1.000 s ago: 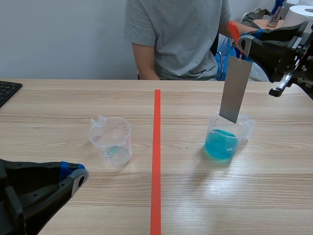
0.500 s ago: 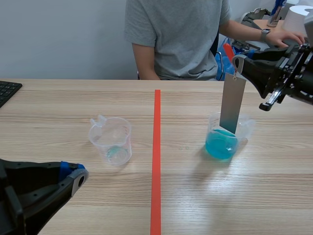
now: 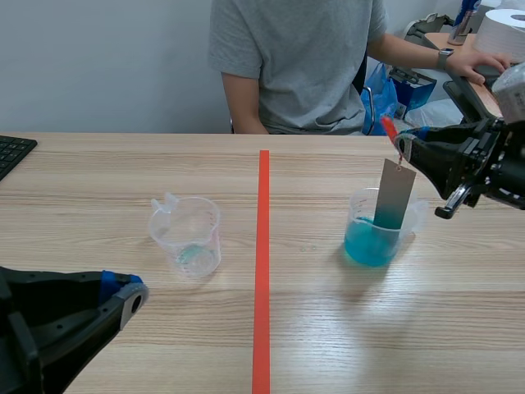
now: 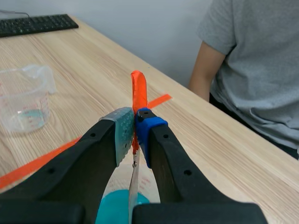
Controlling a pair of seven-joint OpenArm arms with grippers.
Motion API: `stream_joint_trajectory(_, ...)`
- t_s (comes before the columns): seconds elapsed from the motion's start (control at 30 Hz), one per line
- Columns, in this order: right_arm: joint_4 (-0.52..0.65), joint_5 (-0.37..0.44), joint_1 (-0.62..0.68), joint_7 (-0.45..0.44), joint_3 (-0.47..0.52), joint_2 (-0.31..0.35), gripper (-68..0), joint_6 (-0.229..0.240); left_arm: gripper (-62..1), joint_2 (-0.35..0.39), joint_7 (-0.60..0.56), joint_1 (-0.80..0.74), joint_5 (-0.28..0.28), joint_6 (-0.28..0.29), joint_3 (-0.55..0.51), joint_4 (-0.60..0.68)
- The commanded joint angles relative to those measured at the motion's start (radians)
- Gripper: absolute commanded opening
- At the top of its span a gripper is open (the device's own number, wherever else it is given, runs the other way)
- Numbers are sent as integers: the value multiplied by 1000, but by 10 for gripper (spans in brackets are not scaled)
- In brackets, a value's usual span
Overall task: Do the redox reaction experiment.
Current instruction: 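Hold the plate still in the solution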
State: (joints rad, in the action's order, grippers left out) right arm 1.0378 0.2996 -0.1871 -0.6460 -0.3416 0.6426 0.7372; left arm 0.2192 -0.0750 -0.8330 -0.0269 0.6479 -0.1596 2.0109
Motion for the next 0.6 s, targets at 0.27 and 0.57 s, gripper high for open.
stream_joint_trajectory(0.27,-8,-13,-17,-15,-1,11,-665,-12,-569,1,-10,2,-7,-3,1,6)
stream_joint_trajectory(0.57,-9,-13,-17,-15,-1,11,-665,-12,-569,1,-10,2,-7,-3,1,6)
